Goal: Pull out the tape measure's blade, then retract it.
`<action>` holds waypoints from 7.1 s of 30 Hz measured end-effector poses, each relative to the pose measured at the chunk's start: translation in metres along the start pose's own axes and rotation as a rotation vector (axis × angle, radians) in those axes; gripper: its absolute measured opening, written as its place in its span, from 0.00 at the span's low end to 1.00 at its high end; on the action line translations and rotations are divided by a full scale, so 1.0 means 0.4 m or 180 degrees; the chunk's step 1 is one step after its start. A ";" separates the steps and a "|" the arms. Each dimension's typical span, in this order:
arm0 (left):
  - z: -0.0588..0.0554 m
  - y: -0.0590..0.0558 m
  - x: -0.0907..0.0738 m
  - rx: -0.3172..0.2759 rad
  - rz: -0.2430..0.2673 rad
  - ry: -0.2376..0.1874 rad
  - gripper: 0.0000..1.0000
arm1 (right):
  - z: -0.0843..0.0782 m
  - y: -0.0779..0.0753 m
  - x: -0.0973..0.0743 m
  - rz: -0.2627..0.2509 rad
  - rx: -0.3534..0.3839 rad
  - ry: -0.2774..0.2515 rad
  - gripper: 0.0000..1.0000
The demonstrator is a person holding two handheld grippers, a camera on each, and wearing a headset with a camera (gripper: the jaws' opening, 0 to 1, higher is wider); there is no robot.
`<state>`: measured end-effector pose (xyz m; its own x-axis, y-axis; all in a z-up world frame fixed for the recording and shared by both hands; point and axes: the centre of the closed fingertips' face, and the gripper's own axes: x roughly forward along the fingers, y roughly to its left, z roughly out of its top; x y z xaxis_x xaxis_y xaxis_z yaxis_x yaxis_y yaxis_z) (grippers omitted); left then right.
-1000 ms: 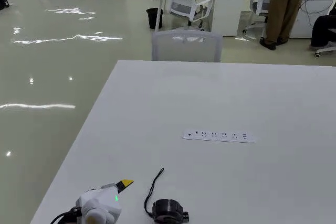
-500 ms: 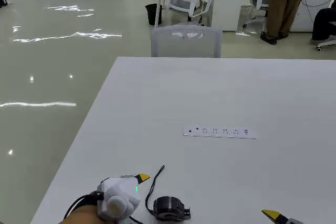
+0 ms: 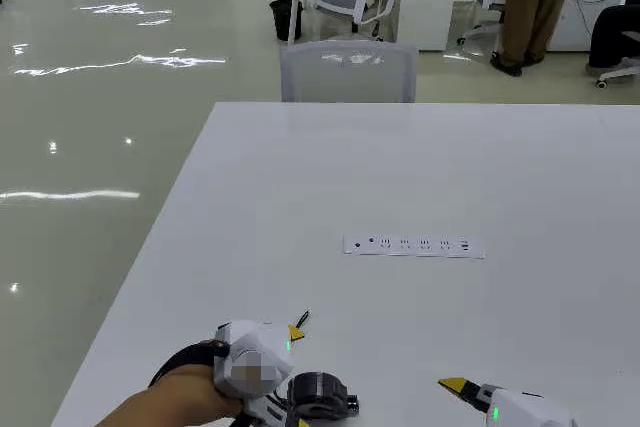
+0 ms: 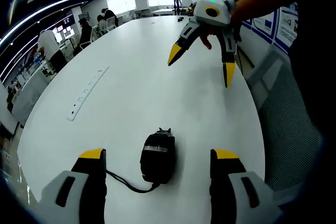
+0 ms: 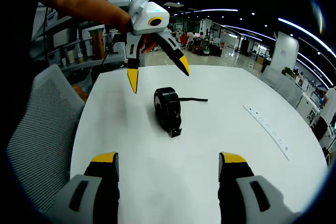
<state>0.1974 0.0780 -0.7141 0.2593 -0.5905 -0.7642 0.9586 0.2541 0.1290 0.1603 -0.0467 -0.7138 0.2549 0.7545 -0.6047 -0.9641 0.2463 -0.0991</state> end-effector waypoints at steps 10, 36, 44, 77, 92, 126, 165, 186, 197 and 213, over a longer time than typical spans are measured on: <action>0.000 0.007 0.039 0.0049 -0.0088 0.0057 0.74 | 0.042 -0.027 0.067 0.0085 -0.0073 -0.0004 0.75; -0.051 -0.020 0.146 0.0067 -0.0251 0.0387 0.38 | 0.012 -0.016 0.251 0.0546 -0.0172 0.0384 0.60; -0.054 -0.018 0.144 0.0317 -0.0222 0.0362 0.30 | 0.000 -0.014 0.263 0.0597 -0.0283 0.0540 0.50; -0.048 -0.028 0.143 0.0474 -0.0337 0.0005 0.30 | -0.062 0.007 0.324 0.0973 -0.0626 0.1176 0.16; -0.048 -0.026 0.143 0.0487 -0.0311 0.0055 0.30 | -0.045 0.004 0.326 0.0955 -0.0593 0.1290 0.12; -0.057 -0.022 0.149 0.0439 -0.0290 0.0120 0.30 | -0.120 -0.030 0.293 0.0878 -0.0530 0.1679 0.09; -0.048 -0.024 0.146 0.0448 -0.0285 0.0156 0.30 | -0.184 -0.065 0.201 0.0867 -0.0539 0.1912 0.09; -0.051 -0.021 0.149 0.0419 -0.0285 0.0186 0.30 | -0.200 -0.071 0.173 0.0848 -0.0516 0.1999 0.10; -0.053 -0.022 0.151 0.0421 -0.0280 0.0201 0.30 | -0.219 -0.076 0.146 0.0835 -0.0497 0.2065 0.10; -0.054 -0.022 0.153 0.0404 -0.0273 0.0233 0.30 | -0.240 -0.084 0.126 0.0818 -0.0487 0.2126 0.10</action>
<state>0.2023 0.0561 -0.7754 0.1711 -0.5473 -0.8192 0.9852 0.1035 0.1366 0.1983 -0.0754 -0.8168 -0.0332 0.2331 -0.9719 -0.9994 -0.0132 0.0310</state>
